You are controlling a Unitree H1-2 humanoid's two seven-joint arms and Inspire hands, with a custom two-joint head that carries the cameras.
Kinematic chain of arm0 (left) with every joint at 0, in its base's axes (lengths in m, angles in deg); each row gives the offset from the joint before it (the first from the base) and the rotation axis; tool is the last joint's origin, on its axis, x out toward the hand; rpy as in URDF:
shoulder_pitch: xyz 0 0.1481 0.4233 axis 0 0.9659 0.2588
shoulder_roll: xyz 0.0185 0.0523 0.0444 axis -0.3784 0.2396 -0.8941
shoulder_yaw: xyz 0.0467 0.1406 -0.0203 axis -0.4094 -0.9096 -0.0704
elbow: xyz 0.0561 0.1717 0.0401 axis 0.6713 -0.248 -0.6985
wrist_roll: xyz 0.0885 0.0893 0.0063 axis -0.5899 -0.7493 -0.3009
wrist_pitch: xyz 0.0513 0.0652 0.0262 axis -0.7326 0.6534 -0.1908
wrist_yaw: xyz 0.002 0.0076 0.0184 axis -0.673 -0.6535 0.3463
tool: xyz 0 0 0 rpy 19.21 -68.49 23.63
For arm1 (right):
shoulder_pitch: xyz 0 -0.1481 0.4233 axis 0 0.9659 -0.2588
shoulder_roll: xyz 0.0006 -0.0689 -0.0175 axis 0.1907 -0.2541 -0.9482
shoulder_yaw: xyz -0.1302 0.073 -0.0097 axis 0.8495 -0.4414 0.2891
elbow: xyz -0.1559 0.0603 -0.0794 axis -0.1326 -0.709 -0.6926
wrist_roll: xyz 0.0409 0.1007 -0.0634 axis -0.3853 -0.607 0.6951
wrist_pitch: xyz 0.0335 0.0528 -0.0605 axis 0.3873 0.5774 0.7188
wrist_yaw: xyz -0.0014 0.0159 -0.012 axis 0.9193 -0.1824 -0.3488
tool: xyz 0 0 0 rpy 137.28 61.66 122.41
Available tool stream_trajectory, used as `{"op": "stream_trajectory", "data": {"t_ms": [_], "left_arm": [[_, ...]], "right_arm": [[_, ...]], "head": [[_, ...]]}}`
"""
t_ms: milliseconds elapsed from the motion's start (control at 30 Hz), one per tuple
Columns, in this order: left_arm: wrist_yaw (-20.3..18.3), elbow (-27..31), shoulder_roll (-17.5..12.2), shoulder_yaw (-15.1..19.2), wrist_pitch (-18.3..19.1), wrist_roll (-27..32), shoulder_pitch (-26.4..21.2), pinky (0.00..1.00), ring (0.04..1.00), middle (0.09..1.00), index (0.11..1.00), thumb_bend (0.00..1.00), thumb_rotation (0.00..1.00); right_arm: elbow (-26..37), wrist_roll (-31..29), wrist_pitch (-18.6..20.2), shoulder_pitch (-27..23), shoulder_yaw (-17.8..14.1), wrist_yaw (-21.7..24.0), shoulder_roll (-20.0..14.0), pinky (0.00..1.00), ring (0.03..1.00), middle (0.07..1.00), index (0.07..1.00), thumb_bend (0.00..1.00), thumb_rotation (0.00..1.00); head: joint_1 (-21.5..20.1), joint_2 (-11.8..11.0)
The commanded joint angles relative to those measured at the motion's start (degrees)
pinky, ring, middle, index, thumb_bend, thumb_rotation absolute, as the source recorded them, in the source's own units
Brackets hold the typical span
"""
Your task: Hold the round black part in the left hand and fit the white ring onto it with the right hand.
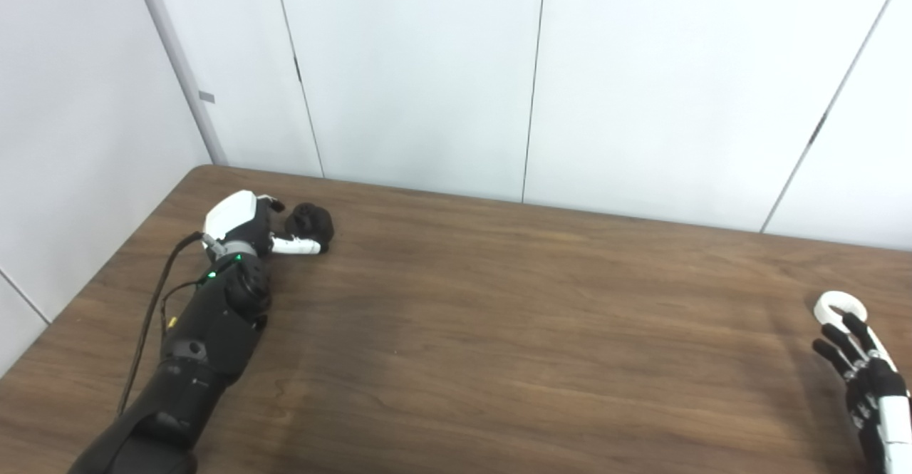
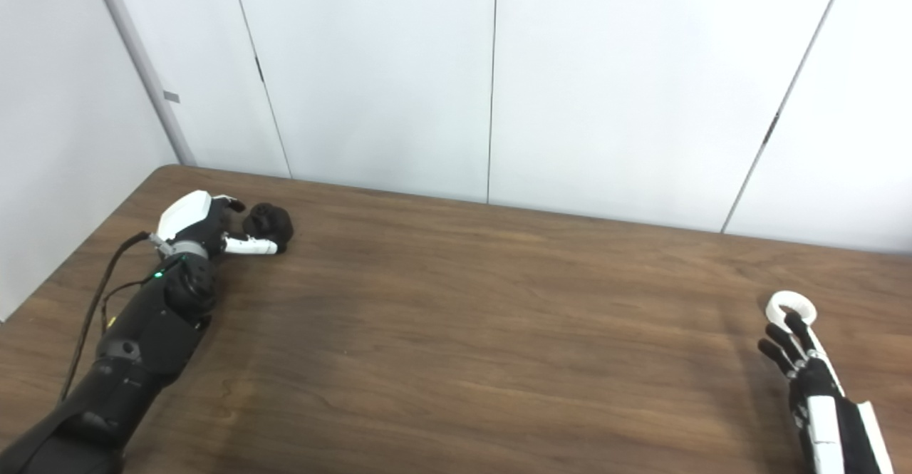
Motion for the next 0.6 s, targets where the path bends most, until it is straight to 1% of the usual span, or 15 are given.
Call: {"op": "stream_trajectory", "data": {"t_ms": [0, 233, 300, 433, 500, 567], "left_arm": [[1.58, 0.18, -1.6, 0.24, -0.68, 0.02, -3.45, 1.0, 0.99, 0.924, 0.801, 0.95, 0.33], [1.07, -0.34, -1.35, -0.03, -1.36, 1.68, -4.05, 1.0, 0.987, 0.92, 0.77, 0.95, 0.33], [0.96, -0.17, -1.18, 0.35, -1.5, 2.49, -4.06, 1.0, 0.985, 0.912, 0.757, 0.95, 0.31], [0.25, 0.74, -1.11, -0.12, -0.71, 3.11, -4.02, 1.0, 0.987, 0.912, 0.749, 0.94, 0.3], [0.35, 0.67, -1.17, -0.37, -0.73, 3.17, -4.03, 1.0, 0.981, 0.908, 0.746, 0.93, 0.31], [0.15, 0.77, -1.12, -0.41, -0.41, 3.4, -4.08, 1.0, 0.981, 0.911, 0.755, 0.93, 0.3]], "right_arm": [[-4.59, -0.03, -0.9, 3.83, 1.05, -0.86, 2.9, 0.98, 0.886, 0.907, 0.939, 0.61, 1.0], [-4.12, 0.13, -0.58, 3.86, 1.17, -1.01, 3.04, 0.99, 0.889, 0.905, 0.938, 0.62, 1.0], [-4.05, 0.01, -0.64, 3.92, 1.25, -0.85, 2.99, 1.0, 0.894, 0.909, 0.941, 0.61, 1.0], [-4.3, -0.12, -0.98, 3.88, 1.18, -0.91, 3.09, 0.99, 0.888, 0.912, 0.941, 0.6, 1.0], [-4.24, 0.04, -0.94, 3.92, 1.23, -1.0, 3.12, 1.0, 0.884, 0.91, 0.941, 0.61, 1.0], [-4.19, -0.12, -0.9, 3.94, 1.25, -0.89, 3.14, 0.99, 0.885, 0.911, 0.944, 0.6, 1.0]], "head": [[-0.04, 0.02], [-0.17, 0.08], [-0.25, 0.16], [-0.22, 0.23], [-0.33, 0.28], [-0.33, 0.28]]}}
